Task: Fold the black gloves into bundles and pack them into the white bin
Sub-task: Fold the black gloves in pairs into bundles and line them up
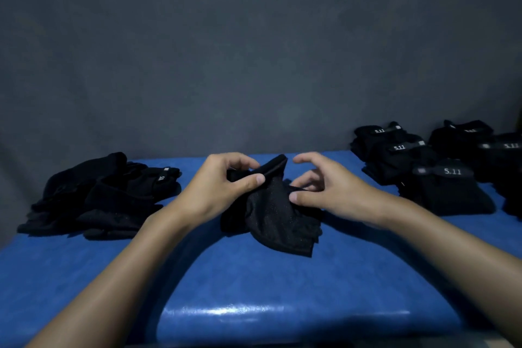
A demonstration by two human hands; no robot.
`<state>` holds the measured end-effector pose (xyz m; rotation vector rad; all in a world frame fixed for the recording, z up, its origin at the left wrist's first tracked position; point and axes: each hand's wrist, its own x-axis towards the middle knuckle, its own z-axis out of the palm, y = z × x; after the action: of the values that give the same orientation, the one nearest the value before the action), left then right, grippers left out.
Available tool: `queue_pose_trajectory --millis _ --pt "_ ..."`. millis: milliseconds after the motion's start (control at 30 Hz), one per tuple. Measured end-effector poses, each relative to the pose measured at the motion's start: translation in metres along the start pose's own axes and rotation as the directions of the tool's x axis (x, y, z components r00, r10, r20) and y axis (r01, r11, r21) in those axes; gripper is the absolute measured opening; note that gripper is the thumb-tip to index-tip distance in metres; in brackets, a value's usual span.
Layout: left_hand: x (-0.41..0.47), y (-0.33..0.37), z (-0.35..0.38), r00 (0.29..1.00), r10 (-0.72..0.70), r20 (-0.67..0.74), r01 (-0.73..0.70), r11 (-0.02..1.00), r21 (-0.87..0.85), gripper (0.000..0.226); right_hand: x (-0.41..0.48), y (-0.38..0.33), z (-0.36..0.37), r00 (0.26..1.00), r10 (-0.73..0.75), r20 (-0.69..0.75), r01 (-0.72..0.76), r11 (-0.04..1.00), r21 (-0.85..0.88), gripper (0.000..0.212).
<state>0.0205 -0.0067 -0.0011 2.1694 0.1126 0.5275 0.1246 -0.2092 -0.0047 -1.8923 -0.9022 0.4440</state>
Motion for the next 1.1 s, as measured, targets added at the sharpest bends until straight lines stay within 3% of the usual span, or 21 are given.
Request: queue_pose_trajectory --millis 200,400,567,733,833,933,1100 --pt "-0.002 -0.007 -0.003 0.995 -0.098 0.012 0.099 0.993 -0.060 0.030 0.005 0.008 0.002 0.995 -0.067 -0.075 0.057 0.989 -0.136 0.019" --pt "-0.003 -0.006 -0.005 0.990 -0.138 -0.012 0.135 0.979 -0.151 0.014 0.005 0.009 -0.006 0.990 -0.100 -0.101 0.085 0.986 -0.145 0.007" --pt "-0.004 -0.002 -0.004 0.981 -0.195 -0.012 0.187 0.954 -0.235 0.018 0.005 0.009 -0.014 0.990 -0.081 -0.114 0.060 0.981 -0.183 0.012" --pt "-0.004 -0.010 0.000 0.974 -0.225 -0.032 0.224 0.973 -0.054 0.025 0.004 0.014 -0.013 0.988 -0.073 -0.139 0.030 0.956 -0.290 0.023" --pt "-0.008 -0.010 -0.001 0.975 -0.219 0.025 0.220 0.975 -0.012 0.012 -0.001 0.014 -0.014 0.998 -0.008 -0.069 -0.006 0.981 -0.195 0.025" --pt "-0.012 -0.012 -0.004 0.962 -0.260 0.084 0.259 0.966 0.019 0.031 -0.002 0.016 -0.013 1.000 0.028 0.000 -0.028 0.979 -0.204 0.038" --pt "-0.015 -0.011 0.002 0.978 -0.204 0.049 0.203 0.979 0.021 0.029 -0.002 0.015 -0.013 0.998 -0.020 -0.064 0.002 0.961 -0.275 0.013"
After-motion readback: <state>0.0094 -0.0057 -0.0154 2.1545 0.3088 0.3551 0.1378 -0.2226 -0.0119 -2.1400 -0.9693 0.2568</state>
